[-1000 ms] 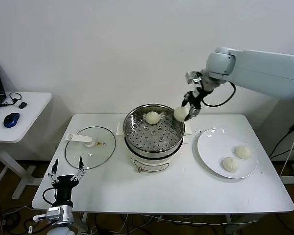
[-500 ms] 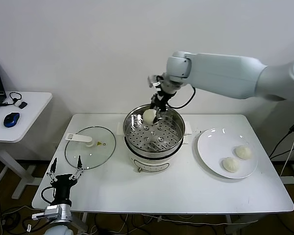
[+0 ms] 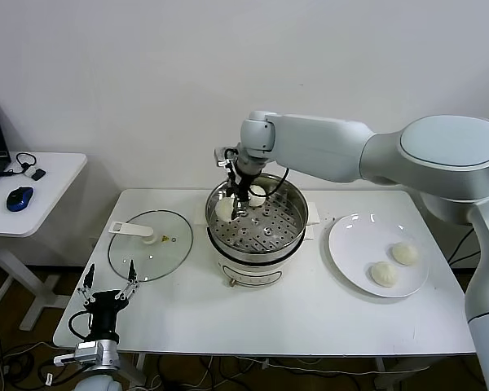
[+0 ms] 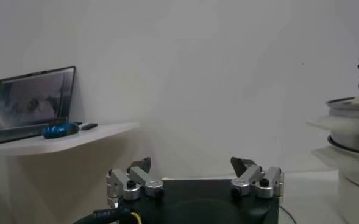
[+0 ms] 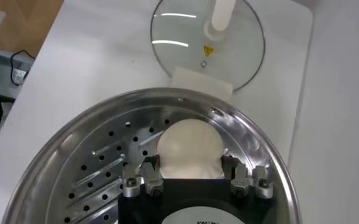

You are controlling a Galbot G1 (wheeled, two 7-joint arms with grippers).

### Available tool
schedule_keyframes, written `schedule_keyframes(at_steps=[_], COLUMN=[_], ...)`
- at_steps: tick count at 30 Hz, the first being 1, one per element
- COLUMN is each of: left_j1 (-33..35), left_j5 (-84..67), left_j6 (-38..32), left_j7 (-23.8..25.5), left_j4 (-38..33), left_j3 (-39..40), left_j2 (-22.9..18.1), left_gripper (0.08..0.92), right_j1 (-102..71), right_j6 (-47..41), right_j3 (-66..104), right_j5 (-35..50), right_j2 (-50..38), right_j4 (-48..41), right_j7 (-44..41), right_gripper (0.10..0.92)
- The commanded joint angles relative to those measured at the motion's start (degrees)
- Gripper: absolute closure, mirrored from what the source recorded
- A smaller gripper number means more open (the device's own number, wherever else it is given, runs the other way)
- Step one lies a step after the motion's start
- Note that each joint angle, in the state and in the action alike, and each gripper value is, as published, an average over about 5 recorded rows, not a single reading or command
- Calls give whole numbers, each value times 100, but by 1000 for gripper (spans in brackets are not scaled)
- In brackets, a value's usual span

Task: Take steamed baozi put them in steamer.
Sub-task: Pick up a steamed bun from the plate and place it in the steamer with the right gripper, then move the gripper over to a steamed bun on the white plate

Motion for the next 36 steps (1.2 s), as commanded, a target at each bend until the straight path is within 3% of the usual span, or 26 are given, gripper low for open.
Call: schedule_keyframes(at_steps=[1,6,14,26,36], left_j1=[-6,-14,-3,40,100], left_j5=[8,5,-6,7,60], left_j6=[-11,-17,-19,23,36], left_j7=[-1,-3,1,16,23], left_j4=[22,29,13,-107,-171], left_j3=[11,8,-23,-14,19], left_j2=[-11,-12,-10,-28,-49], left_gripper=[177,177,177,177,177], right_j1=[-270,-349,-248,1057,1499], right_j6=[-19,-19,2,251,618], right_j3=[66,140,189,-419,-1017], right_j5=[-224,-337,-363,136,-185], right_j2=[263,286,202,-630,-1979], right_j4=[-302,-360,-326,422,1055], right_j7=[13,60,-22,-607,-974], right_gripper=[361,346,209,203,203])
